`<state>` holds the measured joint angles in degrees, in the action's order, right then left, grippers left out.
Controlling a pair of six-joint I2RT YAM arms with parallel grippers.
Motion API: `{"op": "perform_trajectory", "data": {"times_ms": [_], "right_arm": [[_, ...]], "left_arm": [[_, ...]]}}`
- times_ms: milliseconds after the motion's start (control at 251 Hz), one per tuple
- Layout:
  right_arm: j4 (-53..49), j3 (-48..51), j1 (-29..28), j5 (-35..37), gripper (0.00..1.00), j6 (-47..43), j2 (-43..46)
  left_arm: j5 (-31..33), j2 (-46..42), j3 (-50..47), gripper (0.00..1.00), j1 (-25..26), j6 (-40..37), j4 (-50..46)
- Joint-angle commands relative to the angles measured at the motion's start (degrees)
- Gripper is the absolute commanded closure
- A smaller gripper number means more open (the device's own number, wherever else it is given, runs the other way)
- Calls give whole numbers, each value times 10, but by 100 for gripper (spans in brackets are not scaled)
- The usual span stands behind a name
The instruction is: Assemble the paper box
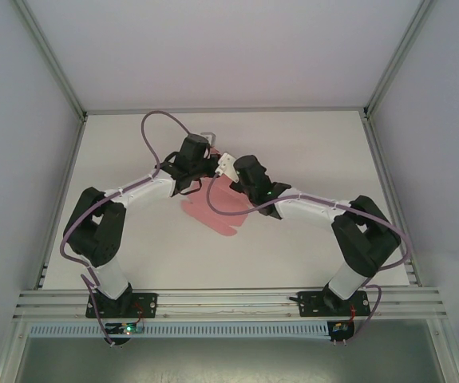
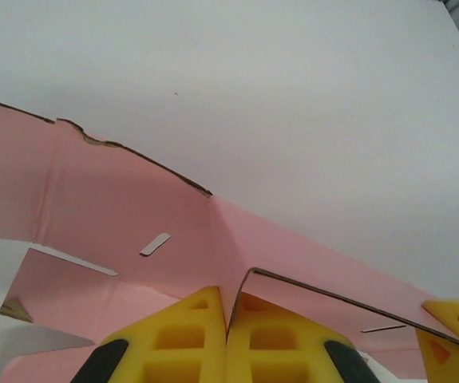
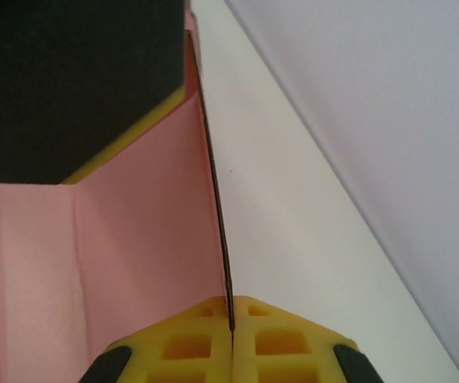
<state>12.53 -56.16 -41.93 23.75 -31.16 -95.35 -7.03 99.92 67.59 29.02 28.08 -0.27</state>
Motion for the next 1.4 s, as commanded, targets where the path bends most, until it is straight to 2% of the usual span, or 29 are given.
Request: {"op": "perform_trajectory", "data": {"times_ms": [0, 64, 140, 303, 411, 551, 611, 643, 718, 782, 886, 978, 1046, 1185, 1277, 1397], "right_arm": [[49, 3, -23, 16, 100, 5, -22], [48, 8, -18, -17, 100, 22, -17], [52, 19, -11, -62, 100, 33, -2], [38, 53, 26, -159, 100, 37, 52], [7, 68, 60, -219, 100, 28, 84], [-12, 87, 97, -271, 100, 16, 123], [-9, 96, 112, -299, 100, 17, 137], [-9, 99, 120, -320, 100, 19, 144], [-5, 107, 139, -369, 100, 27, 157], [2, 112, 149, -389, 100, 34, 165], [3, 114, 162, -423, 100, 41, 174], [1, 111, 172, -450, 100, 46, 177], [-2, 110, 178, -465, 100, 49, 178], [1, 110, 188, -476, 100, 57, 177], [-2, 109, 196, -479, 100, 65, 177], [-1, 111, 202, -499, 100, 71, 179]], "left_arm": [[-23, -8, -8, 91, 15, 47, 53], [-20, -15, -15, 90, 15, 48, 53], [-23, -24, -20, 80, 13, 46, 48], [-2, -76, -38, 68, -5, 20, 3], [-45, -136, -73, 43, -41, 14, -8], [-104, -212, -100, 17, -64, -26, -50], [-92, -238, -98, 8, -67, -40, -87], [-78, -251, -99, 0, -69, -46, -104], [-41, -275, -102, 0, -81, -61, -136], [-51, -283, -112, 0, -105, -66, -143], [-136, -282, -133, 0, -149, -71, -120], [-210, -264, -141, 0, -160, -85, -90], [-240, -243, -138, 5, -161, -98, -71], [-297, -188, -117, 28, -163, -95, -40], [-321, -163, -104, 30, -162, -127, -50], [-279, -149, -98, 29, -164, -152, -58]]}}
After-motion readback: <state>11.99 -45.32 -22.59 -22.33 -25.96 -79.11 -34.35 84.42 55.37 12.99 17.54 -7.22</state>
